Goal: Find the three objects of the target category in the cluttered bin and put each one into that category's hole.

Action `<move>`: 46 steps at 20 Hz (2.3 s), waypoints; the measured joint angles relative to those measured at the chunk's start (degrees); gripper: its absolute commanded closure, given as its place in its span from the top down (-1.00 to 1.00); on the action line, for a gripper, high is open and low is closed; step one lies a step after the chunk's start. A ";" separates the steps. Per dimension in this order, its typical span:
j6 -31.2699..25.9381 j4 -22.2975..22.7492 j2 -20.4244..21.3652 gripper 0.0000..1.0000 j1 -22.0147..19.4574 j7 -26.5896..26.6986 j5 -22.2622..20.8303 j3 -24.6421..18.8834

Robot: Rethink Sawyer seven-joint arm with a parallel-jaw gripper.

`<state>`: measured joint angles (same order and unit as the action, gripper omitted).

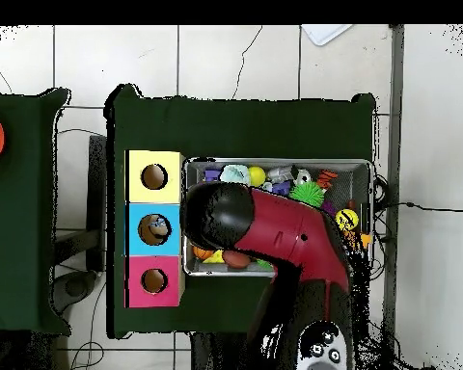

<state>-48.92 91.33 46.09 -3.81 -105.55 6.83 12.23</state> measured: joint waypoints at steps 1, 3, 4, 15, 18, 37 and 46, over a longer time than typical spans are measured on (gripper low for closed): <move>0.08 -0.02 -0.17 -1.00 0.24 -0.26 0.20 0.02; 0.14 -0.19 -0.98 -1.00 1.15 -1.35 0.80 0.17; 0.14 -0.33 -1.48 -1.00 1.67 -2.00 1.05 0.31; 0.15 -2.69 -7.51 -1.00 7.23 -9.43 3.64 1.95; 0.17 -4.51 -9.76 -1.00 9.17 -12.36 4.37 2.45; -1.14 -9.17 -10.24 -1.00 12.84 -18.19 5.81 4.11; -2.96 -5.93 -3.15 -1.00 13.80 -18.19 5.87 5.43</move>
<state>-51.88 85.39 42.94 9.99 -123.73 12.70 17.66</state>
